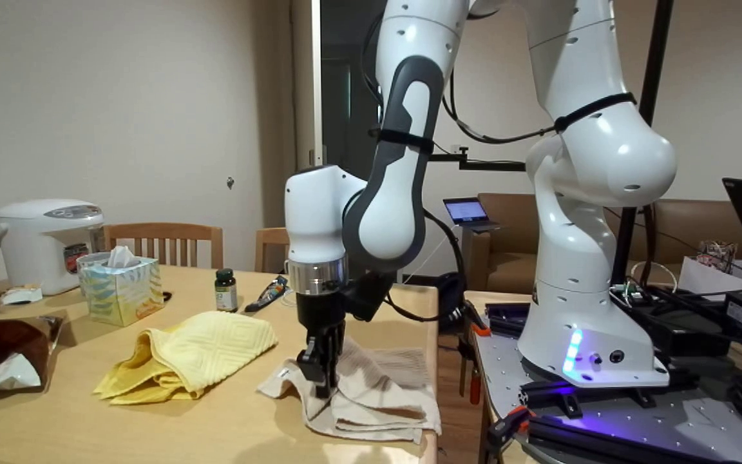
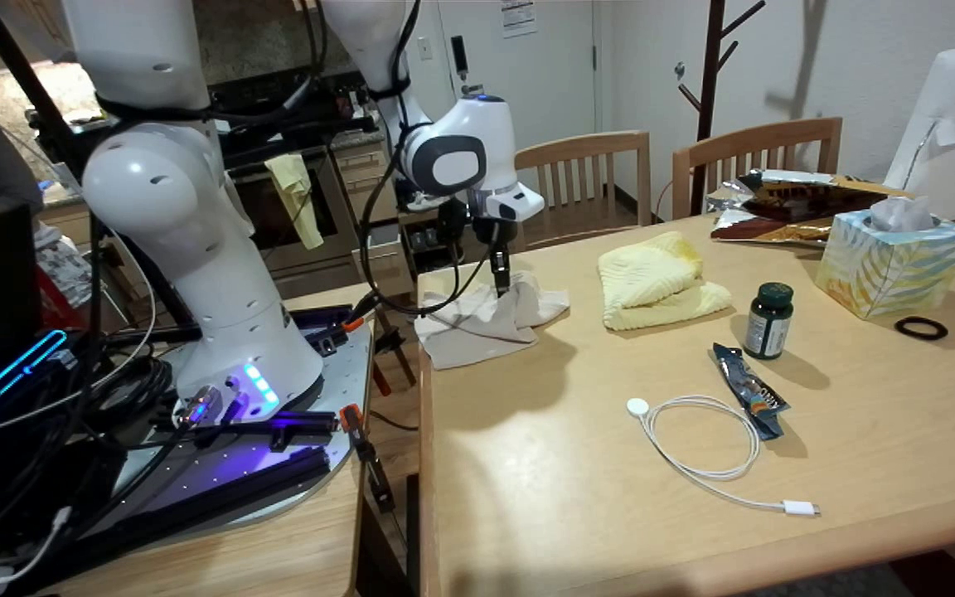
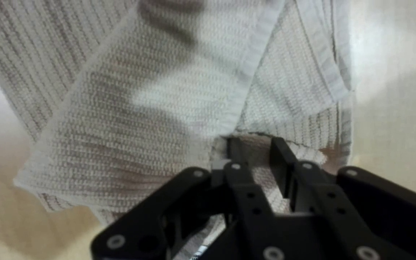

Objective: Use the white towel to wipe the table

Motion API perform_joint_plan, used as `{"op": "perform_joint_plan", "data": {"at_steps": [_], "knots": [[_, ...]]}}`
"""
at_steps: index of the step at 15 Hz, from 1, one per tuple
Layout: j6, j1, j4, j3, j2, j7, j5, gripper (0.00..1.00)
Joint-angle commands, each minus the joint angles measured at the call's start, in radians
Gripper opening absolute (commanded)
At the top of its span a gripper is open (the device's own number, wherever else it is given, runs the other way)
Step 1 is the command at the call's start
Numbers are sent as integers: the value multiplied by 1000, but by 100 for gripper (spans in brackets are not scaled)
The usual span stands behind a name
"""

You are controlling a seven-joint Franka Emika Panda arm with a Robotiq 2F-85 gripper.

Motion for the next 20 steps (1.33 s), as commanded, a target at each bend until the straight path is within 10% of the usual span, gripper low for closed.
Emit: {"op": "perform_joint_plan", "data": {"at_steps": [1,8,20], "knots": [[-35,49,-25,-42,-48,35,-23,57],[-115,103,-18,-60,-99,72,-86,98],[-240,75,36,5,-118,66,-114,100]]}}
